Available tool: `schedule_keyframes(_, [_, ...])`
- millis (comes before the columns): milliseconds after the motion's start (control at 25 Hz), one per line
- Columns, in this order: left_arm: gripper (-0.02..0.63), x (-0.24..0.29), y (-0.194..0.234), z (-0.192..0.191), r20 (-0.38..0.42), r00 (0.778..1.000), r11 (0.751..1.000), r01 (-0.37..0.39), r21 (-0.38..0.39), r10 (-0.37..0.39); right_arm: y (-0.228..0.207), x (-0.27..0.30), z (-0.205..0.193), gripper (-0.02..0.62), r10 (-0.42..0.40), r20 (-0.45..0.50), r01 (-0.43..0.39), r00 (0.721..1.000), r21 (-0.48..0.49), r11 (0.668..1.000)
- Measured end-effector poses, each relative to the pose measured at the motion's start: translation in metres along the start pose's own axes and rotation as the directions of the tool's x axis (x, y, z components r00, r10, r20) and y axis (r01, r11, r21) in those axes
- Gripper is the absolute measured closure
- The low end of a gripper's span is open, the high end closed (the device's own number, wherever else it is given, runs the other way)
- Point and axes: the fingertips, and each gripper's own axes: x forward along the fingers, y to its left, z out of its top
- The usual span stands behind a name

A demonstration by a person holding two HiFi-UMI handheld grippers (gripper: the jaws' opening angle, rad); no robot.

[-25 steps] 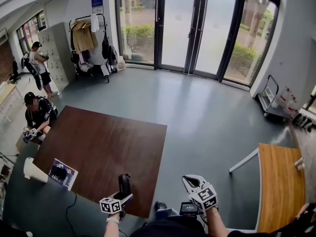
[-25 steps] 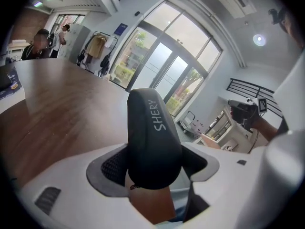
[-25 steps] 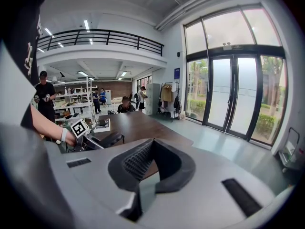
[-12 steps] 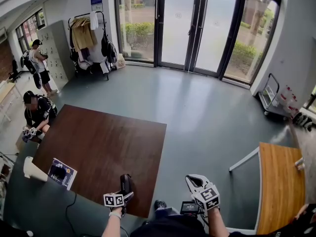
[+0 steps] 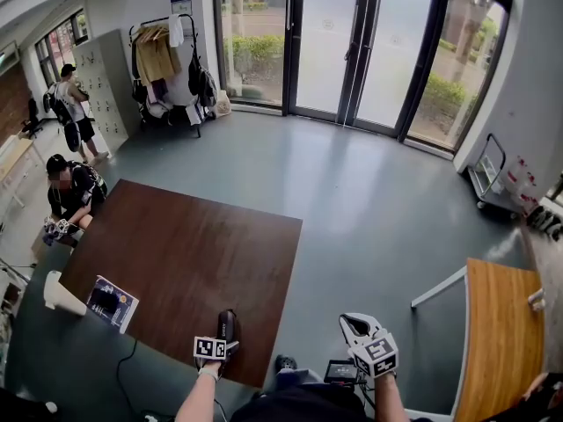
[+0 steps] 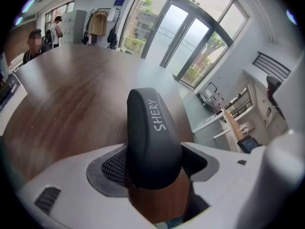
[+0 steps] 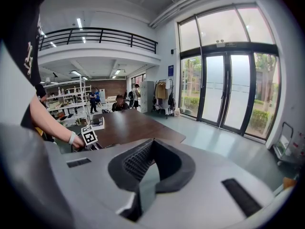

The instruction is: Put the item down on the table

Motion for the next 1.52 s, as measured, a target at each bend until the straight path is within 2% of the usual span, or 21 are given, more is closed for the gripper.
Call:
schedule_keyframes(120, [0.273, 0.008, 0.011, -0.007, -0.068, 0.996, 0.998, -0.051, 0.031, 0.053, -0.006, -0.001, -0.003, 0.606, -0.006, -0.007, 0.006, 1.000, 0.000, 1.000])
schedule_keyframes(280, [0.273, 0.016, 0.011, -0.019, -0.149, 0.985, 0.994, -0.081, 0.066, 0.090, -0.013, -0.008, -0.008, 0.607, -0.018, -0.025, 0.018, 1.000, 0.007, 1.000])
schedule_keyframes(520, [0.273, 0.022, 0.010, -0.023, -0.201, 0.973, 0.991, -0.100, 0.092, 0.117, -0.018, -0.009, -0.013, 0.607, -0.020, -0.033, 0.021, 0.999, 0.009, 1.000])
schedule_keyframes(720, [0.273, 0.027, 0.002, -0.030, -0.239, 0.965, 0.992, -0.091, 0.086, 0.110, -0.021, -0.013, -0.016, 0.606, -0.020, -0.047, 0.021, 0.999, 0.008, 1.000])
schedule_keyframes(1080, [0.273, 0.034, -0.004, -0.031, -0.256, 0.960, 0.990, -0.089, 0.110, 0.115, -0.028, -0.020, -0.025, 0.606, -0.041, -0.053, 0.042, 0.998, 0.019, 0.999])
schedule_keyframes(1160, [0.273, 0.035, -0.012, -0.043, -0.284, 0.953, 0.993, -0.078, 0.094, 0.102, -0.028, -0.024, -0.028, 0.606, -0.037, -0.050, 0.037, 0.998, 0.017, 0.999])
schedule_keyframes(1320, [0.273, 0.018, -0.035, -0.062, -0.376, 0.924, 0.997, -0.063, 0.037, 0.072, -0.030, -0.043, -0.018, 0.606, -0.041, -0.043, 0.041, 0.998, 0.012, 0.999])
schedule_keyframes(1400, [0.273, 0.016, -0.045, -0.045, -0.336, 0.940, 0.997, -0.051, 0.049, 0.065, -0.038, -0.051, -0.006, 0.607, -0.049, -0.036, 0.049, 0.998, 0.002, 0.999])
schedule_keyframes(1480, [0.273, 0.026, -0.044, -0.017, -0.217, 0.974, 0.994, -0.039, 0.106, 0.061, -0.039, -0.052, -0.006, 0.606, -0.061, -0.032, 0.061, 0.998, 0.002, 0.998])
schedule_keyframes(1520, [0.273, 0.028, -0.035, 0.001, -0.136, 0.987, 0.986, -0.065, 0.154, 0.086, -0.035, -0.047, -0.009, 0.606, -0.061, -0.032, 0.061, 0.998, 0.004, 0.998])
